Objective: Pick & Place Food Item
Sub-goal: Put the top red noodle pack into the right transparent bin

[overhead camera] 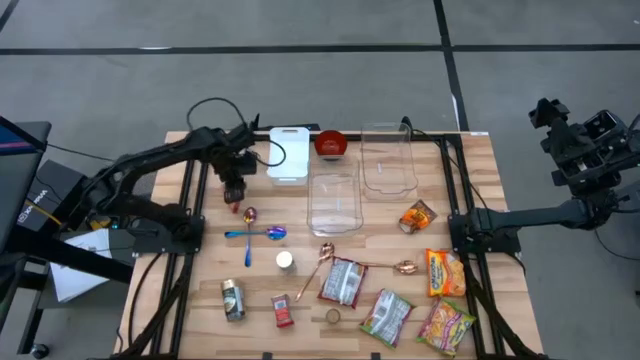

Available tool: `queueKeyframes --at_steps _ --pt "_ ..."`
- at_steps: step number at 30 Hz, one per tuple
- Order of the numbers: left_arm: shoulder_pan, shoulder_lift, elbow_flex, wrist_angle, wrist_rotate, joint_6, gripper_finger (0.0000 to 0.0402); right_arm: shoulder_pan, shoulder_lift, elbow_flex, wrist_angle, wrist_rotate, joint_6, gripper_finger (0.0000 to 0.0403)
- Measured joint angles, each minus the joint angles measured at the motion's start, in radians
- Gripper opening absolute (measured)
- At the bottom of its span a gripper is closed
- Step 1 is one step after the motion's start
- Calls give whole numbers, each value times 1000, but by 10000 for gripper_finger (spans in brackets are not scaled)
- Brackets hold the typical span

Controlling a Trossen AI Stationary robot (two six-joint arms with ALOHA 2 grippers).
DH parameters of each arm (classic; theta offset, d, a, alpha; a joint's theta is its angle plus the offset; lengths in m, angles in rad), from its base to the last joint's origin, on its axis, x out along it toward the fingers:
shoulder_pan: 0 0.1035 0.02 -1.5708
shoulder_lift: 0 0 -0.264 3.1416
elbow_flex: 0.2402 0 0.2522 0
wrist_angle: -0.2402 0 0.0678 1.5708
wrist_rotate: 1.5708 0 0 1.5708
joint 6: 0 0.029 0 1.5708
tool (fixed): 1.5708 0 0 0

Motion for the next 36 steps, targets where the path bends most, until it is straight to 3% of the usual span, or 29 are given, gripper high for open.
queueKeyframes --at_steps 7,11,14,18,27,31,36 --pt "-20 -198 0 22 138 -240 0 0 10 0 -12 -1 4 260" --pt "-70 -318 0 114 211 -430 0 0 36 1 -24 -26 4 260" --pt "-128 -393 0 278 221 -610 0 0 71 0 -30 -27 4 260" --pt "-216 -446 1 655 158 -823 0 0 138 0 -51 -26 4 260" --pt "-326 -335 1 1453 -187 -1035 0 0 350 100 -130 -26 -6 260" --pt "-332 -221 1 1694 -238 -1090 0 0 479 214 -263 -34 -74 260" --pt "-340 -74 7 1879 -273 -1209 0 -4 602 340 -336 -20 -181 260"
